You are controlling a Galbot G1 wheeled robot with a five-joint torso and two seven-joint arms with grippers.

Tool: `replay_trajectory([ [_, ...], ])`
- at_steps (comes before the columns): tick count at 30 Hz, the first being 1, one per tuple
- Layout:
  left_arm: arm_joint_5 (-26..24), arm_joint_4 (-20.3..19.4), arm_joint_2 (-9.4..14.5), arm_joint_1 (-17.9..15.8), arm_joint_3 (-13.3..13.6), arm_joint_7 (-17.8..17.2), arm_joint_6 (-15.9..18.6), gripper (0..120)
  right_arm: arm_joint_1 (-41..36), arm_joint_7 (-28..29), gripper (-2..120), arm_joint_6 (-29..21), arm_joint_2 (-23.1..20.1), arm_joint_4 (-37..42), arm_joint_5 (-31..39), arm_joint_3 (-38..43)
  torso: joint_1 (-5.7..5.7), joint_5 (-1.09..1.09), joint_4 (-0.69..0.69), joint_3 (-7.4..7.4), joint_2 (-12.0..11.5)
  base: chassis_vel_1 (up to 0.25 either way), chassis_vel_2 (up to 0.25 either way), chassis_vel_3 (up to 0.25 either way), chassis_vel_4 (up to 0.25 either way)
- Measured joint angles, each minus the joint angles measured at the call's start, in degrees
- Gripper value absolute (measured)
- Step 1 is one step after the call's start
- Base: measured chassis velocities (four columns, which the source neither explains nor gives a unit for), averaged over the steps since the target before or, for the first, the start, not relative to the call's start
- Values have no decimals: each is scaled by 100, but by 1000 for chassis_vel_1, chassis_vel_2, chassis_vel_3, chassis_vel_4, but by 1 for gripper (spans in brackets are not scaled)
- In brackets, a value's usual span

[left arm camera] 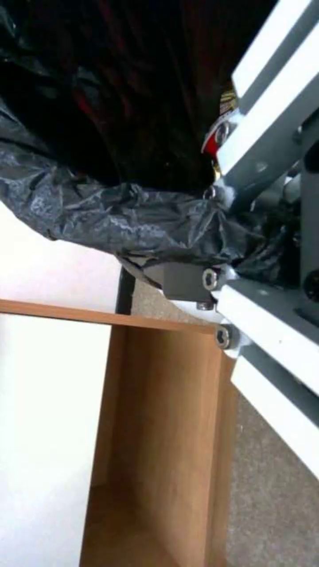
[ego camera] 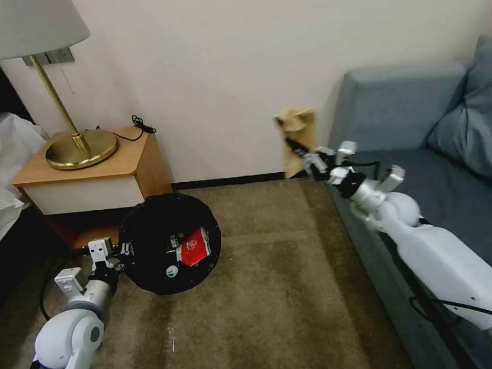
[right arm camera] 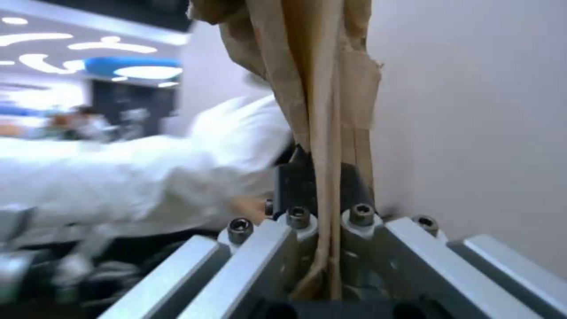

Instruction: Pick up the trash bin, then pick up the garbage on the floor and place it into the trash bin.

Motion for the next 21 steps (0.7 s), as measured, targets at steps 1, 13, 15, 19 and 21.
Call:
replay_trajectory([
  [1, 7, -3, -6, 10, 1, -1, 0, 1, 111, 31, 0, -14, 92, 15, -46, -246, 0, -1, 1, 0, 0, 0, 0, 0, 0],
  [13, 44, -37, -26, 15, 69, -50, 28, 1, 820, 173, 0, -135, 926, 66, -272, -1728, 0, -2, -1, 0, 0, 0, 0, 0, 0],
  [15, 51, -37, -34, 7, 90, -58, 36, 1, 903, 155, 0, -137, 1029, 6, -313, -1918, 0, 0, -1, 0, 0, 0, 0, 0, 0],
  [19, 71, -67, -59, 18, 119, -71, 52, 1, 981, 138, 0, -133, 1154, -107, -381, -2208, 0, -1, -1, 0, 0, 0, 0, 0, 0],
  [21, 76, -122, -64, 55, 119, -82, 68, 1, 1003, 100, 0, -112, 1229, -243, -470, -2403, 0, 0, -1, 0, 0, 0, 0, 0, 0],
])
